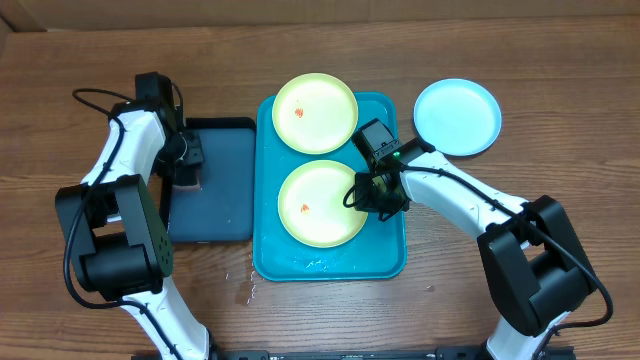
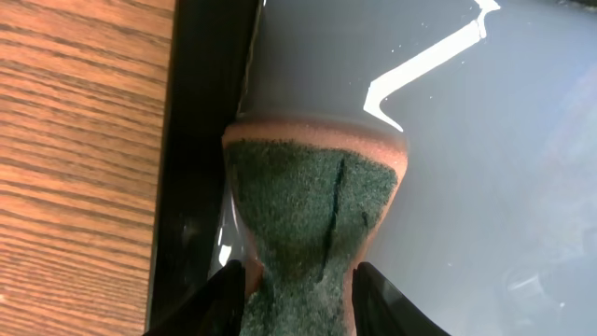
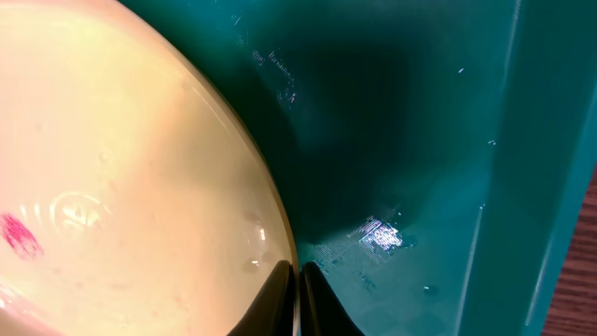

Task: Clean dirty plates on tray and stack at the side
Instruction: 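Lift the green sponge with the left gripper off the black tray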

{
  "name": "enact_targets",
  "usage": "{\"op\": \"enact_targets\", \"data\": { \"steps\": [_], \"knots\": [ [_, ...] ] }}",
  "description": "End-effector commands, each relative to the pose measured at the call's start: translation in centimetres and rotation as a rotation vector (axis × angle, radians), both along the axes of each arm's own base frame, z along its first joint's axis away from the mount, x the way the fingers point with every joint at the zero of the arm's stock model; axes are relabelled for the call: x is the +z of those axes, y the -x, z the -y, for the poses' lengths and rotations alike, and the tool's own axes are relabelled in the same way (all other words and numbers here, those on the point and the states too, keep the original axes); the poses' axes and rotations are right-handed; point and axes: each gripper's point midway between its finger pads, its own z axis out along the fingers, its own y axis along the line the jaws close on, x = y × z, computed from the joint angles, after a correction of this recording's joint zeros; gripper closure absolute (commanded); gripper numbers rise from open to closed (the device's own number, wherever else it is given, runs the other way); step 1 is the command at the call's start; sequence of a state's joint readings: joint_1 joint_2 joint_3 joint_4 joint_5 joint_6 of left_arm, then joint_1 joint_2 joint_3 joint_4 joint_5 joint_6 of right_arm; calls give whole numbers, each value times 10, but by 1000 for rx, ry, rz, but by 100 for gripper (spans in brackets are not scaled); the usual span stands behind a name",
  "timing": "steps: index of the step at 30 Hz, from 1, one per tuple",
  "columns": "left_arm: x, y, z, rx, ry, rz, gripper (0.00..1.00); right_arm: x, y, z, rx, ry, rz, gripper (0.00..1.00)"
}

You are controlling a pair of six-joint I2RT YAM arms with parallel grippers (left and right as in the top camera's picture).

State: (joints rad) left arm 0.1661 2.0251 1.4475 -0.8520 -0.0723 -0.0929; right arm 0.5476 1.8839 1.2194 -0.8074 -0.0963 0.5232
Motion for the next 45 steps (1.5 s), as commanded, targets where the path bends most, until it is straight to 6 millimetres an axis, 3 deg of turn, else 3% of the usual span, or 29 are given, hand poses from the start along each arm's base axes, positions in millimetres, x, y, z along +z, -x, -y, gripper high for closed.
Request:
{"op": "enact_targets", "data": {
  "steps": [1,7,9,10,12,14,17,21,29,36,39,42,45],
  "knots": [
    [-12,7,1,-42,6,-30,61,10,-10,-3,-1,-5,40,95],
    [-27,12,2,-44,6,-28,61,10,-10,-3,-1,-5,40,95],
    [-31,13,5,-52,19,-22,70,10,-10,-3,-1,-5,40,95],
    [-32,13,7,-56,26,-20,80,10,-10,-3,-1,-5,40,95],
    [-31,11,10,-74,46,-14,87,10,-10,-3,-1,-5,39,95],
    [-29,9,12,-77,60,-7,87,10,-10,-3,-1,-5,40,95],
    [-22,6,12,-77,64,-6,74,10,-9,-3,-1,-4,39,95],
    [-14,3,12,-77,65,-9,69,10,-9,-3,-1,-3,36,94],
    [-13,5,11,-76,63,-19,72,10,-9,-3,-1,-3,37,94],
    [-13,6,12,-76,66,-22,96,10,-9,-3,-1,-3,37,94],
    [-13,5,15,-79,84,-17,96,10,-9,-3,-1,-3,37,94],
    [-9,2,20,-89,114,0,96,10,-9,-3,-1,-3,36,83],
    [2,-1,25,-114,133,32,96,10,-7,-2,-1,1,31,83]
  ]
}}
